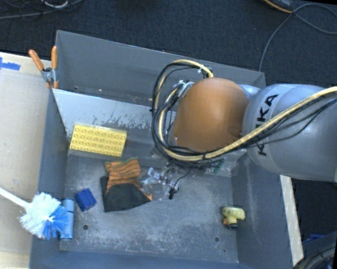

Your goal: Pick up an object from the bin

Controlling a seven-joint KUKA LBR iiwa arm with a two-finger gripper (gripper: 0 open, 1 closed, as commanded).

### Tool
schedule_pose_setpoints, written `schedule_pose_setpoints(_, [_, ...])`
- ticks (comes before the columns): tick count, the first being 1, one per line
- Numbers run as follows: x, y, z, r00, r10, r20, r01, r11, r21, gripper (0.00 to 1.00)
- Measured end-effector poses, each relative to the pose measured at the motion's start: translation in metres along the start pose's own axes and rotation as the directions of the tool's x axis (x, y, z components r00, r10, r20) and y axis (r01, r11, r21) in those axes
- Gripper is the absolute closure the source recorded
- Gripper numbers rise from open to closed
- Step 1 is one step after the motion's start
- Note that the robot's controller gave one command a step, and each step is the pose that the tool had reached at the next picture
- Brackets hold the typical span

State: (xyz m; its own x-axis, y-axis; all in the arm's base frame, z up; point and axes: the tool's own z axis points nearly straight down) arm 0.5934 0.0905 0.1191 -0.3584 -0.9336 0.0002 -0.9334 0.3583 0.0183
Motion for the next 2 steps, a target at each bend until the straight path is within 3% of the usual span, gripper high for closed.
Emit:
schedule_pose_setpoints(1, [0.005, -0.009, -0.002, 1.000, 0.031, 0.000, -0.031, 1.000, -0.002, 1.00])
schedule_pose_setpoints(2, [-0.018, -0.006, -0.069, 0.999, -0.050, 0.002, 0.050, 0.999, -0.001, 1.00])
